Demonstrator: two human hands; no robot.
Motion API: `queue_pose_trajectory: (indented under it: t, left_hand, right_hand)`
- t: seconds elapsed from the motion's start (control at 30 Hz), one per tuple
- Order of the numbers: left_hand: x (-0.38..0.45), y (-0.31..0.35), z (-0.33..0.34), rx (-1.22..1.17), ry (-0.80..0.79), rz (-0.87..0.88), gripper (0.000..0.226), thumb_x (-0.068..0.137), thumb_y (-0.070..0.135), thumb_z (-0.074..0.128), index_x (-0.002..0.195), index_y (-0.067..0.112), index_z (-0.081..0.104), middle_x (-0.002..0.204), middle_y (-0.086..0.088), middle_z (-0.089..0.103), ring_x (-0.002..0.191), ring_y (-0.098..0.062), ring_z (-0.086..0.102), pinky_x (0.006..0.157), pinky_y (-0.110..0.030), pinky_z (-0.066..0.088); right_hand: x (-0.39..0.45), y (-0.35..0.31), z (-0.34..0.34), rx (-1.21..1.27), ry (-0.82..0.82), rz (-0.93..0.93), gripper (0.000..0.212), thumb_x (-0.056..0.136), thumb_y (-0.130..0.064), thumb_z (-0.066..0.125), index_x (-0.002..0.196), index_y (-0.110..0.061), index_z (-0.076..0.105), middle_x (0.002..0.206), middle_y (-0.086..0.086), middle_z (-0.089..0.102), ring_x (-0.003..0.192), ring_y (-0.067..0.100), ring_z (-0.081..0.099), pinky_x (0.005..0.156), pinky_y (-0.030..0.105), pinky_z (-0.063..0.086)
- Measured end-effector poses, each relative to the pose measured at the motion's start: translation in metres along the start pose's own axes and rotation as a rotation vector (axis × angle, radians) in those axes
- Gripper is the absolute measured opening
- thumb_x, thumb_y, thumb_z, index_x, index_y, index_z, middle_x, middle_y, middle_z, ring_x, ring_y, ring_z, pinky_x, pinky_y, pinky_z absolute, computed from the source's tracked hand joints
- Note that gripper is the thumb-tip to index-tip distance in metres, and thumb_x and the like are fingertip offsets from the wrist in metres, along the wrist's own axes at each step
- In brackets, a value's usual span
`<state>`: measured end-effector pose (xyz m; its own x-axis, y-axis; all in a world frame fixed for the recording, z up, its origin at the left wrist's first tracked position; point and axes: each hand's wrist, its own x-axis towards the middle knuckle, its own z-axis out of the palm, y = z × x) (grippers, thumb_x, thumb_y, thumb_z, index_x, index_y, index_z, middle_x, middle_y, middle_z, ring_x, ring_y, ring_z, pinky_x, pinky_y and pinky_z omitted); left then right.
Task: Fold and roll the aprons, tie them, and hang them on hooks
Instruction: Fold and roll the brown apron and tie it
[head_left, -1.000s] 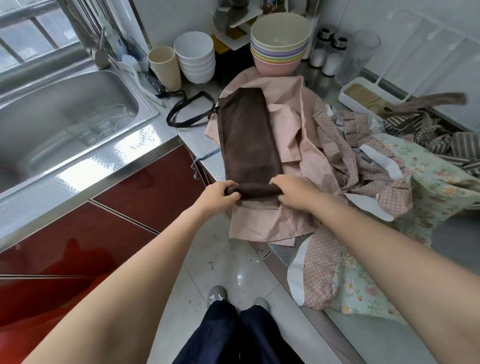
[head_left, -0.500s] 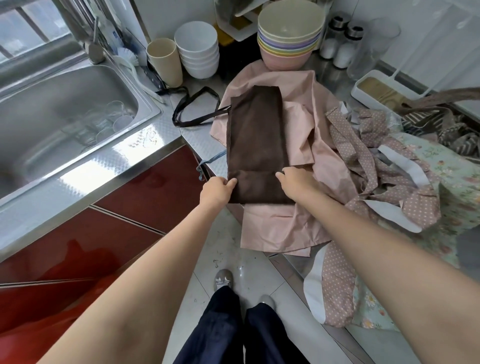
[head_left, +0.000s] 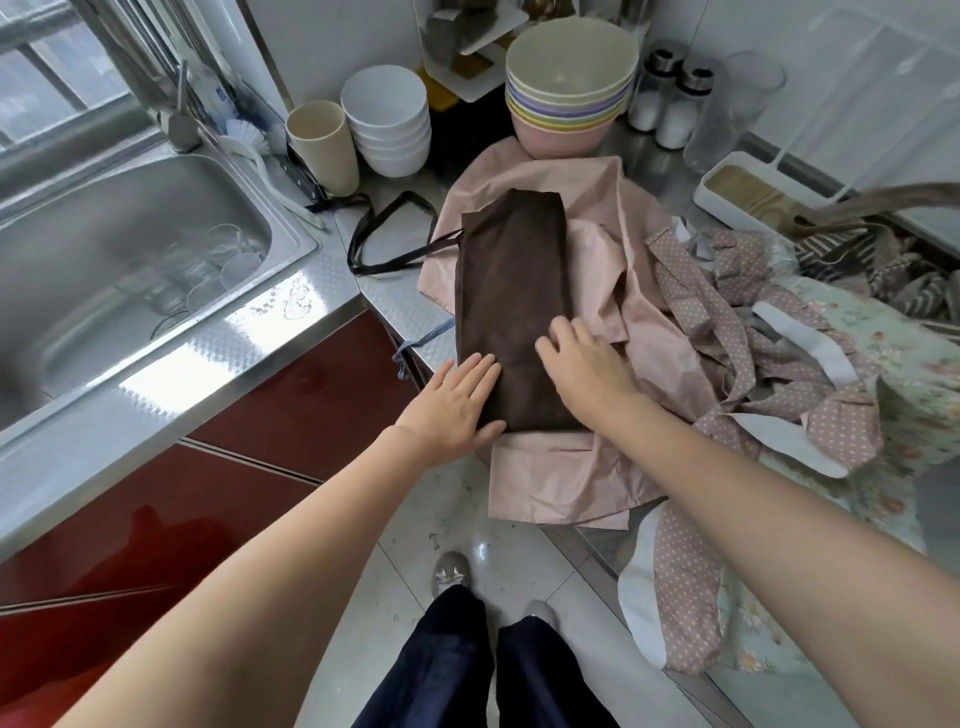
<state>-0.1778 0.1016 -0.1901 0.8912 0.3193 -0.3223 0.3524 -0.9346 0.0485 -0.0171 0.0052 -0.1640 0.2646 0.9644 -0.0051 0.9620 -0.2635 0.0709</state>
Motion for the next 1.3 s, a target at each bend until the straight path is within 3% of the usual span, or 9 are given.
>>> queue_pose_trajectory:
  t: [0.23, 0.43, 0.5, 0.6, 0.83, 0.97, 1.07, 1.2, 1.3]
  left_hand:
    - [0.004, -0.009, -0.014, -0.216, 0.001, 0.03, 0.08, 0.087, 0.032, 0.057, 0.15, 0.01, 0.012, 0.157, -0.004, 0.011, 0.145, -0.018, 0.012, 0.116, -0.025, 0.007]
    - [0.013, -0.018, -0.032, -0.874, 0.096, -0.288, 0.029, 0.087, 0.018, 0.056, 0.115, 0.019, 0.065, 0.113, -0.003, 0.066, 0.105, -0.014, 0.058, 0.089, -0.02, 0.039]
    - [0.015, -0.025, -0.033, -1.042, 0.111, -0.401, 0.023, 0.089, 0.023, 0.058, 0.109, 0.018, 0.067, 0.103, -0.003, 0.069, 0.096, -0.011, 0.06, 0.083, -0.02, 0.041]
    - [0.021, -0.032, -0.032, -1.181, 0.141, -0.536, 0.031, 0.089, 0.029, 0.061, 0.112, 0.009, 0.066, 0.098, -0.001, 0.066, 0.099, -0.016, 0.062, 0.081, -0.02, 0.044]
    - [0.037, -0.032, -0.036, -0.994, 0.138, -0.704, 0.029, 0.091, 0.033, 0.058, 0.07, 0.013, 0.05, 0.101, -0.016, 0.064, 0.107, -0.031, 0.057, 0.082, -0.031, 0.04]
    - [0.033, -0.032, -0.036, -0.489, 0.214, -0.573, 0.036, 0.092, 0.031, 0.053, 0.118, 0.006, 0.047, 0.121, -0.014, 0.051, 0.113, -0.033, 0.05, 0.089, -0.041, 0.04]
    - [0.028, -0.039, -0.032, -0.266, 0.389, -0.14, 0.05, 0.089, 0.033, 0.044, 0.133, 0.009, 0.043, 0.138, -0.012, 0.04, 0.124, -0.032, 0.04, 0.097, -0.042, 0.041]
    - [0.029, -0.049, -0.021, -0.025, 0.022, 0.11, 0.076, 0.09, 0.053, 0.042, 0.15, 0.016, 0.014, 0.157, -0.003, 0.012, 0.145, -0.021, 0.009, 0.115, -0.036, 0.018]
    - [0.037, -0.05, -0.021, 0.007, -0.029, 0.126, 0.081, 0.089, 0.039, 0.054, 0.15, 0.013, 0.007, 0.157, -0.004, 0.01, 0.145, -0.021, 0.007, 0.118, -0.033, 0.01]
  right_hand:
    - [-0.01, 0.007, 0.007, 0.104, -0.28, -0.177, 0.066, 0.086, -0.055, 0.051, 0.129, -0.006, 0.043, 0.133, 0.007, 0.038, 0.119, 0.023, 0.042, 0.101, 0.031, 0.032]
    - [-0.003, 0.01, 0.003, 0.464, -0.318, 0.074, 0.009, 0.081, -0.015, 0.059, 0.089, -0.012, 0.064, 0.103, 0.013, 0.05, 0.099, 0.027, 0.051, 0.075, 0.032, 0.043]
    - [0.007, 0.015, 0.0, 0.647, -0.356, 0.258, 0.021, 0.082, -0.014, 0.061, 0.061, -0.013, 0.056, 0.077, 0.012, 0.055, 0.082, 0.026, 0.056, 0.055, 0.029, 0.032]
    - [0.016, 0.019, -0.001, 0.844, -0.358, 0.494, 0.034, 0.085, -0.03, 0.066, 0.094, 0.003, 0.065, 0.086, 0.01, 0.06, 0.085, 0.021, 0.054, 0.05, 0.017, 0.028]
    - [0.033, 0.001, 0.006, 0.588, -0.308, 0.637, 0.038, 0.1, -0.035, 0.037, 0.114, -0.004, 0.055, 0.12, 0.018, 0.058, 0.111, 0.035, 0.053, 0.078, 0.033, 0.038]
    - [0.039, -0.013, 0.005, 0.404, -0.333, 0.587, 0.035, 0.102, -0.03, 0.03, 0.117, -0.008, 0.054, 0.119, 0.018, 0.057, 0.111, 0.036, 0.052, 0.076, 0.033, 0.037]
    - [0.04, -0.016, 0.005, 0.318, -0.357, 0.565, 0.034, 0.102, -0.028, 0.031, 0.122, -0.01, 0.053, 0.12, 0.017, 0.057, 0.113, 0.036, 0.052, 0.081, 0.035, 0.042]
    - [0.043, -0.023, 0.001, 0.234, -0.349, 0.581, 0.03, 0.099, -0.017, 0.038, 0.129, -0.011, 0.042, 0.122, 0.015, 0.053, 0.109, 0.034, 0.055, 0.075, 0.036, 0.043]
    - [0.035, -0.021, 0.004, 0.046, -0.131, 0.286, 0.036, 0.088, -0.009, 0.052, 0.123, -0.011, 0.043, 0.123, 0.011, 0.045, 0.103, 0.03, 0.054, 0.07, 0.035, 0.044]
